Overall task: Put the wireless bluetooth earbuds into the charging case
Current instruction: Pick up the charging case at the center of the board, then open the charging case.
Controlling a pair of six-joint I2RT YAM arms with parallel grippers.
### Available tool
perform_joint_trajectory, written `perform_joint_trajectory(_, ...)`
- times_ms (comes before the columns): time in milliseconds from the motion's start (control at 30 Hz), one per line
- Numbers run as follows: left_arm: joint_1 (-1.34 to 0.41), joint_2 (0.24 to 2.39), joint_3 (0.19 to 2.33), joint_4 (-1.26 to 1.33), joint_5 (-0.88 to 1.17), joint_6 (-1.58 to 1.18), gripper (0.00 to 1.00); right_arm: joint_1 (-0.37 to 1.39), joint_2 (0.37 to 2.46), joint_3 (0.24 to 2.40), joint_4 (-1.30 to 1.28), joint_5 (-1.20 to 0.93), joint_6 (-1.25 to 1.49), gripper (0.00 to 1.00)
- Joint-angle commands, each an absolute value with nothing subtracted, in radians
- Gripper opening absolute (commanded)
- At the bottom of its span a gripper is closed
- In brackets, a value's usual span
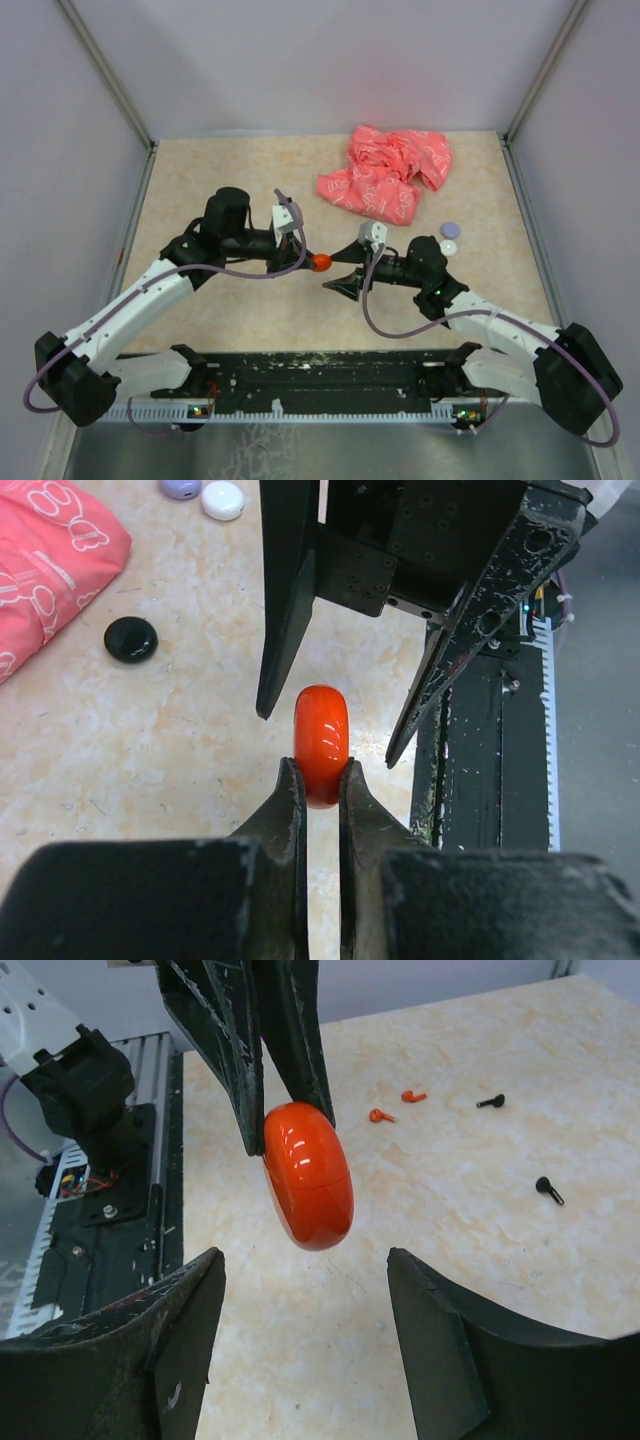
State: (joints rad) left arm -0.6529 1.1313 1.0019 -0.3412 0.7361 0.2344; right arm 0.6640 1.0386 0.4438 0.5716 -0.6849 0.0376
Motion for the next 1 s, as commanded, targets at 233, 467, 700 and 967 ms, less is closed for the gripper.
perform_joint_trajectory(233,-0.655,1.137,1.034,-0.360,0.836,0.279,0.03,0.656,1.108,0.524,0.740,-0.856,0.089,0.53)
perform_joint_trajectory(467,-0.655,1.144,1.024,-0.360,0.840,0.288,0.03,0.656,1.140,0.534,0.780,-0.888,0.117,0.44)
perform_joint_trajectory(700,-0.655,1.149,1.014,-0.366,0.842,0.296,0.05,0.656,1.160,0.538,0.797,-0.916,0.142,0.25)
perform_joint_trajectory(967,-0.654,1.121,0.978,-0.297,0.767,0.250,0.17,0.657,1.162,0.525,0.805,-0.931,0.144,0.00)
